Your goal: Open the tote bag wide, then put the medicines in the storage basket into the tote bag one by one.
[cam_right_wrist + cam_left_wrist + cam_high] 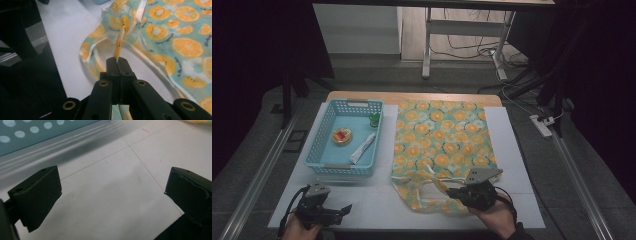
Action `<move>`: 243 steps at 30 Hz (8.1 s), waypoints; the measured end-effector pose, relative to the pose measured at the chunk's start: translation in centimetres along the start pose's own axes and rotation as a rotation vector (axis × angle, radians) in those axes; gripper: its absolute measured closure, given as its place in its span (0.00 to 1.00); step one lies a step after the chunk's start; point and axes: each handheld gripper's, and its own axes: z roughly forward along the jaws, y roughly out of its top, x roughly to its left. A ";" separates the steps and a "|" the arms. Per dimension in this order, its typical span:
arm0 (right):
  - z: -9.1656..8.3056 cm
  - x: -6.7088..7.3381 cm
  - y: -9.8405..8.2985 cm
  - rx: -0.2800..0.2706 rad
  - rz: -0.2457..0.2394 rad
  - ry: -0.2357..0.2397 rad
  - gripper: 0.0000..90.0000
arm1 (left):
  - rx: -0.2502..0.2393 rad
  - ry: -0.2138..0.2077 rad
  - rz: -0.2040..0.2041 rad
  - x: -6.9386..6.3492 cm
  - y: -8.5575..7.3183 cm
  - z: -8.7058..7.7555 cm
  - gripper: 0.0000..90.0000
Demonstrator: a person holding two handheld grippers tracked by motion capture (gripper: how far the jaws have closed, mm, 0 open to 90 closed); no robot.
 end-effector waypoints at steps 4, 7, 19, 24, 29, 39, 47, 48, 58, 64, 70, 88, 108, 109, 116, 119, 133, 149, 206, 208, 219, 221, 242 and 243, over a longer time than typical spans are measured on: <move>0.2 -1.1 1.0 0.005 -0.005 -0.028 0.99 | 0.000 0.001 0.000 0.0 0.0 0.0 0.01; 0.6 -1.9 1.6 0.012 0.002 -0.042 0.99 | -0.001 0.002 -0.001 0.0 0.0 0.0 0.01; 2.1 -5.0 3.9 0.021 0.006 -0.083 0.99 | 0.003 0.013 -0.010 0.0 0.0 0.0 0.00; 3.0 -6.9 4.6 0.030 0.033 -0.058 0.99 | 0.006 0.014 -0.008 0.0 0.0 0.1 0.00; 3.6 -8.1 5.1 0.039 0.049 -0.072 0.99 | 0.007 0.013 -0.012 0.1 0.0 0.1 0.00; 5.4 -10.9 6.5 0.078 0.065 -0.104 0.99 | 0.006 0.010 -0.019 0.1 0.0 0.1 0.00; 6.3 -12.8 7.1 0.079 0.089 -0.107 0.99 | 0.006 0.011 -0.024 0.2 0.0 0.1 0.00; 6.5 -13.0 7.2 0.080 0.088 -0.109 0.99 | 0.007 0.011 -0.025 0.2 0.0 0.1 0.00; 8.1 -15.5 8.7 0.076 0.096 -0.139 0.99 | 0.010 0.016 -0.032 0.3 0.0 0.1 0.00; 9.2 -17.0 9.3 0.072 0.107 -0.153 0.99 | 0.015 0.016 -0.032 0.3 0.1 0.1 0.00; 11.5 -18.8 8.4 0.117 0.135 -0.168 0.99 | 0.015 0.018 -0.033 0.3 0.1 0.1 0.00; 8.7 -16.5 8.4 0.076 0.106 -0.156 0.50 | 0.014 0.019 -0.031 0.2 0.1 0.1 0.00; 7.4 -9.0 5.9 0.114 -0.010 -0.037 0.00 | 0.009 0.017 -0.030 0.2 0.0 0.1 0.00; 7.6 -8.8 5.5 0.127 -0.019 -0.046 0.00 | 0.009 0.017 -0.029 0.2 0.0 0.1 0.00; 8.9 -9.2 2.9 0.214 -0.017 -0.073 0.03 | 0.009 0.015 -0.028 0.2 0.0 0.1 0.00; 9.2 -9.8 2.1 0.223 -0.006 -0.091 0.06 | 0.009 0.015 -0.027 0.2 0.0 0.1 0.00; 8.7 -9.2 1.9 0.269 -0.090 -0.092 0.72 | 0.012 0.013 -0.027 0.2 0.1 0.1 0.00; 7.4 -9.6 3.4 0.204 -0.040 -0.050 1.00 | 0.019 0.017 -0.028 0.2 0.1 0.2 0.00; 4.2 -9.7 14.0 -0.094 -0.043 -0.058 1.00 | 0.001 -0.002 -0.073 0.6 0.0 0.0 0.00; 4.1 -9.7 13.9 -0.097 -0.044 -0.058 1.00 | 0.002 -0.005 -0.072 0.7 0.0 0.0 0.00; 4.0 -9.9 13.3 -0.092 -0.048 -0.036 1.00 | -0.003 0.007 -0.065 0.5 0.0 -0.1 0.00; 4.1 -9.8 13.2 -0.096 -0.045 -0.036 1.00 | -0.006 0.003 -0.070 0.6 0.0 -0.1 0.00; 4.1 -10.0 12.9 -0.103 -0.034 -0.036 1.00 | -0.009 -0.080 -0.102 1.4 0.1 -0.2 0.00; 4.1 -10.0 12.9 -0.103 -0.033 -0.036 1.00 | -0.015 -0.083 -0.101 1.4 0.1 -0.3 0.00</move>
